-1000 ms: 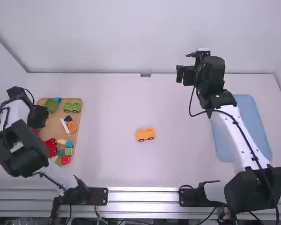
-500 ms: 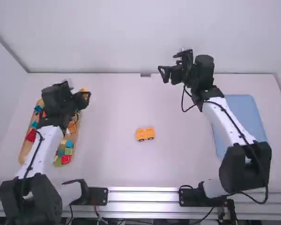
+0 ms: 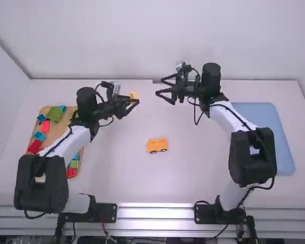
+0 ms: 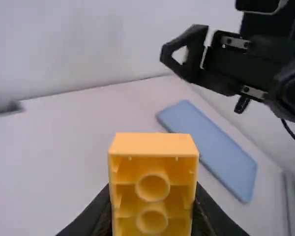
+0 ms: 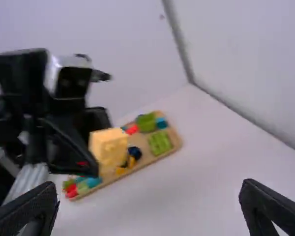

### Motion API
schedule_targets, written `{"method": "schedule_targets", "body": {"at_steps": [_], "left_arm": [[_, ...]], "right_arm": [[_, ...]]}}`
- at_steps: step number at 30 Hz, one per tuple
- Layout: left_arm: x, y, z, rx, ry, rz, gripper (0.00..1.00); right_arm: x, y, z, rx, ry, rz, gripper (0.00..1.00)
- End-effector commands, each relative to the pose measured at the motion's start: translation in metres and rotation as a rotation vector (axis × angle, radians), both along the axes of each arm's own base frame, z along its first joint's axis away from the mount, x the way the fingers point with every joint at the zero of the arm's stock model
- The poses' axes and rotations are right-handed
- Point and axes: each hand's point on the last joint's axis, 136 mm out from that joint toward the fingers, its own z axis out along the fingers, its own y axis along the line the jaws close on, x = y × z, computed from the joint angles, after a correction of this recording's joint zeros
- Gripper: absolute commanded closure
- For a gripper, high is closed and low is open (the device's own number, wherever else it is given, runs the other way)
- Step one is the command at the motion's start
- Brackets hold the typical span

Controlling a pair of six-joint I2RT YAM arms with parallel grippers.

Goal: Assemble lego blocks to make yellow taxi

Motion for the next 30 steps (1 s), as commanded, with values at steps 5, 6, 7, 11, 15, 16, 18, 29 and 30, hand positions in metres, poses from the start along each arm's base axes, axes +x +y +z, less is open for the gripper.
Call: {"method": "schedule_targets", "body": {"at_steps": [5, 6, 7, 11, 15, 16, 18, 29, 30], "left_arm": [[-0.020, -0.038, 0.016, -0.081, -0.104, -0.283, 0.98], [-0.021, -0.043, 0.018, -0.089, -0.124, -0.302, 0.98], [-0.023, -0.045, 0.019, -0.088, -0.131, -0.310, 0.98], [-0.027, -0.051, 0.019, -0.087, -0.136, -0.331, 0.98], [-0.041, -0.057, 0.024, -0.090, -0.182, -0.414, 0.98], [-0.040, -0.055, 0.025, -0.089, -0.183, -0.409, 0.98], [-0.038, -0.055, 0.025, -0.085, -0.192, -0.402, 0.98], [-0.036, -0.055, 0.028, -0.069, -0.251, -0.393, 0.98], [-0.034, -0.054, 0.028, -0.068, -0.251, -0.377, 0.98]], "right_arm": [[-0.042, 0.021, -0.002, 0.031, -0.019, 0.219, 0.01], [-0.046, 0.026, -0.004, 0.027, -0.034, 0.233, 0.02], [-0.048, 0.029, -0.004, 0.027, -0.045, 0.242, 0.01], [-0.054, 0.035, -0.005, 0.026, -0.049, 0.262, 0.01], [-0.057, 0.040, -0.005, 0.026, -0.049, 0.276, 0.11], [-0.057, 0.039, -0.005, 0.027, -0.047, 0.276, 0.16], [-0.061, 0.039, -0.004, 0.034, -0.048, 0.297, 0.25], [-0.070, 0.037, -0.001, 0.053, -0.048, 0.354, 0.47], [-0.072, 0.037, -0.001, 0.056, -0.047, 0.364, 0.49]]}}
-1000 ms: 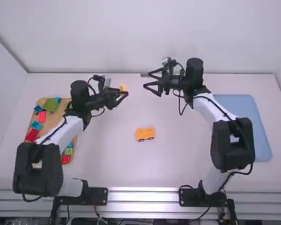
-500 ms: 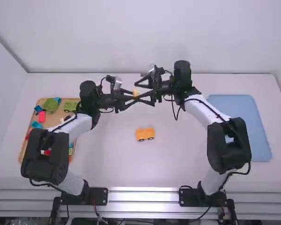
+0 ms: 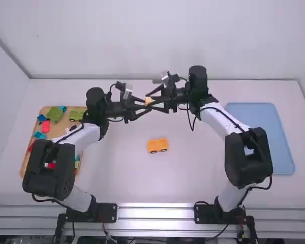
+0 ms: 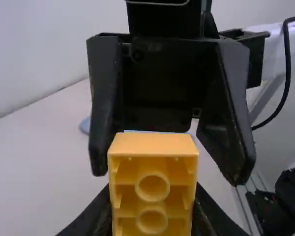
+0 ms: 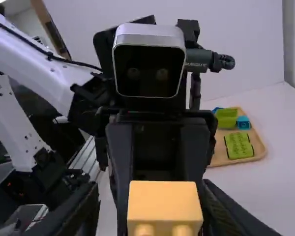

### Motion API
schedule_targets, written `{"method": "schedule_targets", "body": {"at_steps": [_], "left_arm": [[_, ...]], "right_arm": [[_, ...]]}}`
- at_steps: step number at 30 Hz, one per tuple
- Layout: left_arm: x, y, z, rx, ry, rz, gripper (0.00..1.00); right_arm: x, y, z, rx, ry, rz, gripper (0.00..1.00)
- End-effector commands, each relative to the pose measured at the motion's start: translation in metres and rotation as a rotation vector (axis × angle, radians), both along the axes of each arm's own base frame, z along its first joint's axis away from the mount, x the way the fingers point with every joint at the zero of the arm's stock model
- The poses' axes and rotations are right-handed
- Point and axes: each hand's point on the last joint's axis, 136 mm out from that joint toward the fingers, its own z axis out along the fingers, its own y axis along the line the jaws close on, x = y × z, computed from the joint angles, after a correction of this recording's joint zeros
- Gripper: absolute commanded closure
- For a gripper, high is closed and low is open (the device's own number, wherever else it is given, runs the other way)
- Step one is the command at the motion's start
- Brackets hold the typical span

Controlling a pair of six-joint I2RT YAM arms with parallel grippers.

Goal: Assemble lego blocks to make yellow taxi

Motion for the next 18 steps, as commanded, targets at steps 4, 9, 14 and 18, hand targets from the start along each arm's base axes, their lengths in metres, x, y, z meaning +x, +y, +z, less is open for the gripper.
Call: {"method": "schedule_targets", "body": {"at_steps": [4, 9, 14, 18], "left_arm": [[0.0045, -0.0009, 0.0083, 0.001, -0.050, 0.004, 0.98], [0.0052, -0.0024, 0.0083, 0.001, -0.050, 0.010, 0.98], [0.0062, -0.0029, 0.0079, 0.002, -0.050, 0.016, 0.96], [0.0063, -0.0027, 0.0079, 0.002, -0.049, 0.017, 0.74]], "right_arm": [[-0.0059, -0.0019, -0.0036, 0.007, 0.017, 0.039, 0.57], [-0.0062, -0.0015, -0.0036, 0.007, 0.017, 0.041, 0.64], [-0.0100, 0.0029, -0.0036, 0.007, 0.018, 0.054, 0.68], [-0.0098, 0.0029, -0.0036, 0.007, 0.017, 0.053, 0.73]]}}
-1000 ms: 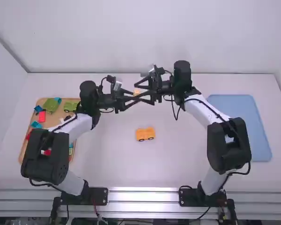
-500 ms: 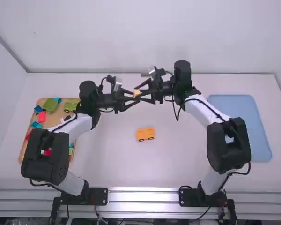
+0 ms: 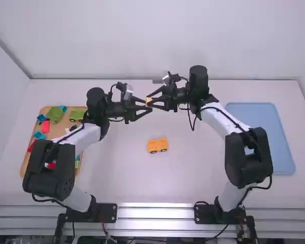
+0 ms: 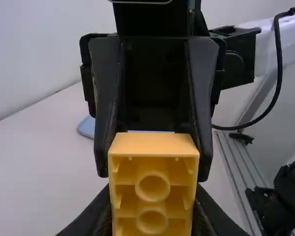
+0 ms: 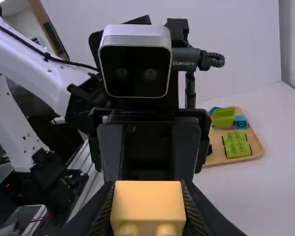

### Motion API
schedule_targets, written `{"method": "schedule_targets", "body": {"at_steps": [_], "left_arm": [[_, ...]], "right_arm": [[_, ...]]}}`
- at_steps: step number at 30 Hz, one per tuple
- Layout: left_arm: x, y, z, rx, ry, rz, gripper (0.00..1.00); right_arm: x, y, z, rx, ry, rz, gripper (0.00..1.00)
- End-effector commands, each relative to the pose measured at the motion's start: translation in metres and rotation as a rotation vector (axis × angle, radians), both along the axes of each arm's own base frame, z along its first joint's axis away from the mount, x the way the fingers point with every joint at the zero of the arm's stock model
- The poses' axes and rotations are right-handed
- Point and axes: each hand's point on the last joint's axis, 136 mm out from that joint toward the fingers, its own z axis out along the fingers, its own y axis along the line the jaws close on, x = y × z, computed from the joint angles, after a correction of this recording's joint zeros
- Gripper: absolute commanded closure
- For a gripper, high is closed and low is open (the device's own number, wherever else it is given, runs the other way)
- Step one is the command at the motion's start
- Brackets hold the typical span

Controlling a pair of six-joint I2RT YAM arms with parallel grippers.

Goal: Assemble lego blocks to make yellow taxi

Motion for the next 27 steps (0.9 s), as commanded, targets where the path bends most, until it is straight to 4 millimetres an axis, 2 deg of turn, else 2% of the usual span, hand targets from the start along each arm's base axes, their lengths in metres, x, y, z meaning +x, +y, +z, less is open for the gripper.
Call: {"method": "schedule_targets", "body": {"at_steps": [1, 3, 4, 5, 7, 8, 10, 12, 13, 16, 19, 23, 27], "left_arm": [[0.009, 0.000, 0.007, -0.002, -0.027, 0.032, 0.67], [0.009, 0.000, 0.007, -0.002, -0.027, 0.034, 0.53], [0.012, 0.000, 0.007, -0.003, -0.020, 0.046, 0.29], [0.012, 0.000, 0.007, -0.003, -0.020, 0.046, 0.29], [0.017, 0.002, 0.006, -0.003, 0.001, 0.077, 0.05], [0.018, 0.002, 0.004, 0.000, 0.005, 0.085, 0.01], [0.018, 0.002, 0.002, 0.006, -0.001, 0.083, 0.00], [0.018, 0.003, -0.004, 0.023, -0.001, 0.085, 0.01], [0.018, 0.003, -0.004, 0.024, -0.001, 0.086, 0.01], [0.019, 0.007, -0.014, 0.051, 0.009, 0.095, 0.01], [0.029, 0.009, -0.027, 0.082, 0.060, 0.163, 0.01], [0.049, 0.021, -0.047, 0.136, 0.145, 0.316, 0.01], [0.064, 0.035, -0.061, 0.178, 0.189, 0.435, 0.01]], "right_arm": [[-0.011, 0.003, -0.003, 0.010, 0.015, 0.061, 0.75], [-0.011, 0.003, -0.002, 0.010, 0.012, 0.060, 0.78], [-0.009, 0.004, -0.002, 0.007, 0.011, 0.047, 0.80], [-0.009, 0.004, -0.002, 0.007, 0.011, 0.047, 0.80], [0.005, 0.005, -0.006, -0.019, 0.030, -0.031, 0.83], [0.019, 0.004, -0.010, -0.042, 0.057, -0.111, 0.83], [0.034, 0.002, -0.014, -0.064, 0.078, -0.196, 0.83], [0.062, -0.010, -0.018, -0.092, 0.086, -0.347, 0.84], [0.065, -0.011, -0.019, -0.096, 0.090, -0.368, 0.84], [0.099, -0.033, -0.025, -0.129, 0.121, -0.567, 0.84], [0.120, -0.052, -0.031, -0.178, 0.151, -0.734, 0.84], [0.130, -0.081, -0.045, -0.337, 0.158, -0.969, 0.84], [0.122, -0.112, -0.060, -0.581, 0.101, -1.202, 0.79]]}}
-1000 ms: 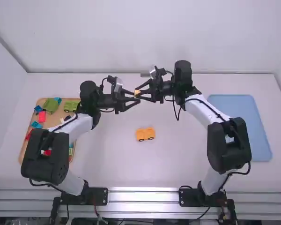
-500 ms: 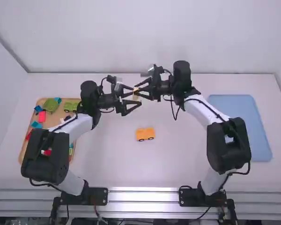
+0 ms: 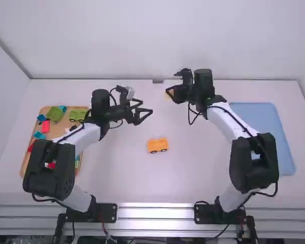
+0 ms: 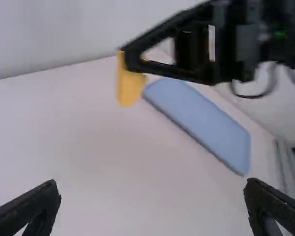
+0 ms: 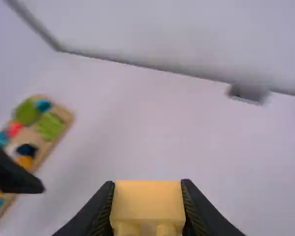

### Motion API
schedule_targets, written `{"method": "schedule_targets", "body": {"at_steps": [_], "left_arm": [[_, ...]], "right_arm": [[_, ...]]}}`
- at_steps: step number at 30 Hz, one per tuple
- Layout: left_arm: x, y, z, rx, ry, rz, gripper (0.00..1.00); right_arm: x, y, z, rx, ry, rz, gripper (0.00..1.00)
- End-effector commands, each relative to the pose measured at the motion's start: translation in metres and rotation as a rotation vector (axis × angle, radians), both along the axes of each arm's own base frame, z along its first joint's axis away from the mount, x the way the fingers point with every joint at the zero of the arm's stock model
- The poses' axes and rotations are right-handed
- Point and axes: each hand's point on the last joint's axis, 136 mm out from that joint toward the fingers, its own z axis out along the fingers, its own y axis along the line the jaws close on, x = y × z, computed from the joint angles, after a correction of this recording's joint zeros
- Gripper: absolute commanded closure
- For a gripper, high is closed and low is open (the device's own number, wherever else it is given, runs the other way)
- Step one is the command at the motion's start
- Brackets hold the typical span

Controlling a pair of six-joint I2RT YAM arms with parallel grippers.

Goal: Assemble lego blocks to make yellow taxi

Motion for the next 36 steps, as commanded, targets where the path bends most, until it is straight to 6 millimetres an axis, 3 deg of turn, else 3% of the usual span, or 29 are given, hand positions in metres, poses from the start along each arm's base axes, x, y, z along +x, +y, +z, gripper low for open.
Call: {"method": "schedule_targets", "body": {"at_steps": [1, 5, 11, 12, 14, 17, 20, 26, 34, 36], "left_arm": [[0.022, 0.014, 0.000, 0.053, -0.028, 0.123, 0.01], [0.028, 0.018, -0.005, 0.075, -0.017, 0.169, 0.01], [0.027, 0.018, -0.006, 0.078, -0.010, 0.170, 0.01], [0.027, 0.018, -0.006, 0.078, -0.010, 0.170, 0.01], [0.027, 0.018, -0.006, 0.077, -0.010, 0.168, 0.01], [0.026, 0.018, -0.008, 0.078, -0.003, 0.167, 0.01], [0.026, 0.018, -0.010, 0.081, 0.009, 0.168, 0.01], [0.023, 0.019, -0.016, 0.101, 0.022, 0.161, 0.01], [0.020, 0.019, -0.022, 0.118, 0.036, 0.154, 0.01], [0.021, 0.019, -0.022, 0.118, 0.035, 0.155, 0.01]], "right_arm": [[0.003, -0.036, 0.021, -0.246, -0.111, -0.208, 0.79], [-0.025, -0.040, -0.001, -0.382, -0.021, -0.163, 0.79], [-0.080, -0.050, -0.053, -0.578, 0.242, 0.005, 0.78], [-0.080, -0.050, -0.053, -0.578, 0.242, 0.005, 0.78], [-0.105, -0.053, -0.076, -0.694, 0.320, 0.159, 0.79], [-0.121, -0.051, -0.096, -0.784, 0.337, 0.323, 0.86], [-0.130, -0.045, -0.113, -0.853, 0.305, 0.483, 0.87], [-0.160, -0.044, -0.164, -1.018, 0.221, 1.010, 0.98], [-0.164, -0.049, -0.186, -1.038, 0.251, 1.091, 1.00], [-0.166, -0.048, -0.190, -1.017, 0.249, 1.122, 0.93]]}}
